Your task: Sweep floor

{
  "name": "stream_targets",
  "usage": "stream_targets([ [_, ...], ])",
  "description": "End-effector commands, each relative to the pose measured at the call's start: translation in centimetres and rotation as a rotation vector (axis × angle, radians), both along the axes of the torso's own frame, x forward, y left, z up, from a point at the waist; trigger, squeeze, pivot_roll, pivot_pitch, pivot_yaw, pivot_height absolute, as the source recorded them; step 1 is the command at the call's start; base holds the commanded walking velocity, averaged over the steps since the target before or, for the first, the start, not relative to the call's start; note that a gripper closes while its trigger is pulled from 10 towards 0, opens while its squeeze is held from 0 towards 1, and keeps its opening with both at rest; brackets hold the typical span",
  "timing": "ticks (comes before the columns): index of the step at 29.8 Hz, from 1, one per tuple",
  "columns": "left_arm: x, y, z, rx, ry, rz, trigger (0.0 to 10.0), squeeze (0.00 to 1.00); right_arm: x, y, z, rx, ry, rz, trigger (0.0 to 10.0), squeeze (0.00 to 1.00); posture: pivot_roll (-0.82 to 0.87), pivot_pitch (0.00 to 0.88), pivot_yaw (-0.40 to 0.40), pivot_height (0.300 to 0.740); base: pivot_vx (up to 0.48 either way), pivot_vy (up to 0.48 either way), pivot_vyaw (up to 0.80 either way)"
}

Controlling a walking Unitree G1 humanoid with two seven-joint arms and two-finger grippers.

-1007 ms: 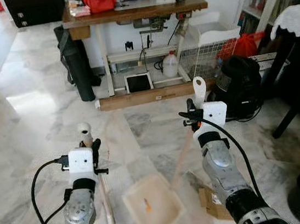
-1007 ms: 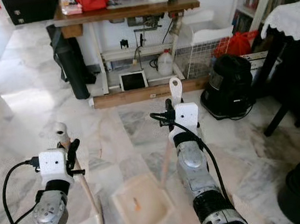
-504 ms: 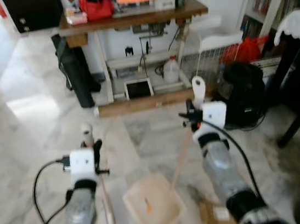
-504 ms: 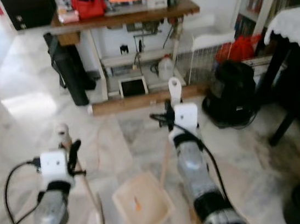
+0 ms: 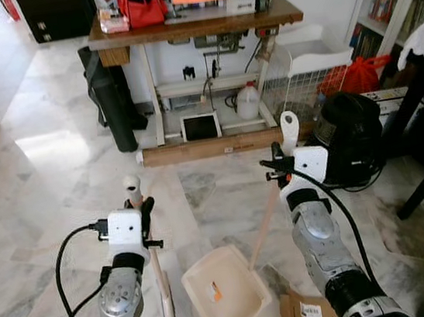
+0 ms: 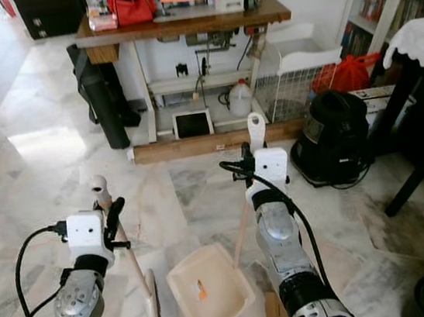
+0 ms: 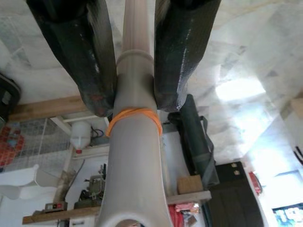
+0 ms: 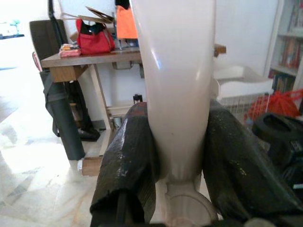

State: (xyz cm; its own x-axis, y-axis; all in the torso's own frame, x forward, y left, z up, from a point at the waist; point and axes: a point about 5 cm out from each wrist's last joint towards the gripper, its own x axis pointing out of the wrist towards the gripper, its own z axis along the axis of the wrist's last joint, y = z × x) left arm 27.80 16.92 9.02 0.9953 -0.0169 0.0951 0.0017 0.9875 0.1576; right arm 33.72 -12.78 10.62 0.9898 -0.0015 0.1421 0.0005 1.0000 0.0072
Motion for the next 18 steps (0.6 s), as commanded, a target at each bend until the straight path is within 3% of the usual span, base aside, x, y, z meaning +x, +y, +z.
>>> stream_targets([
  [1, 0.21, 0.22, 0.80, 0.022, -0.038, 0.008, 10.0, 0.00, 0.37, -0.08, 1.30, -0.002, -0.054, -0.003, 10.0, 0.00, 0.11, 0.000, -0.021, 0.740, 0.000, -0.255, 0.00],
  [18, 0.17, 0.18, 0.78, 0.018, -0.037, 0.012, 10.0, 0.00, 0.41, -0.07, 1.48, 0.000, -0.061, 0.003, 10.0, 0.00, 0.12, 0.000, -0.026, 0.740, 0.000, -0.347, 0.00],
])
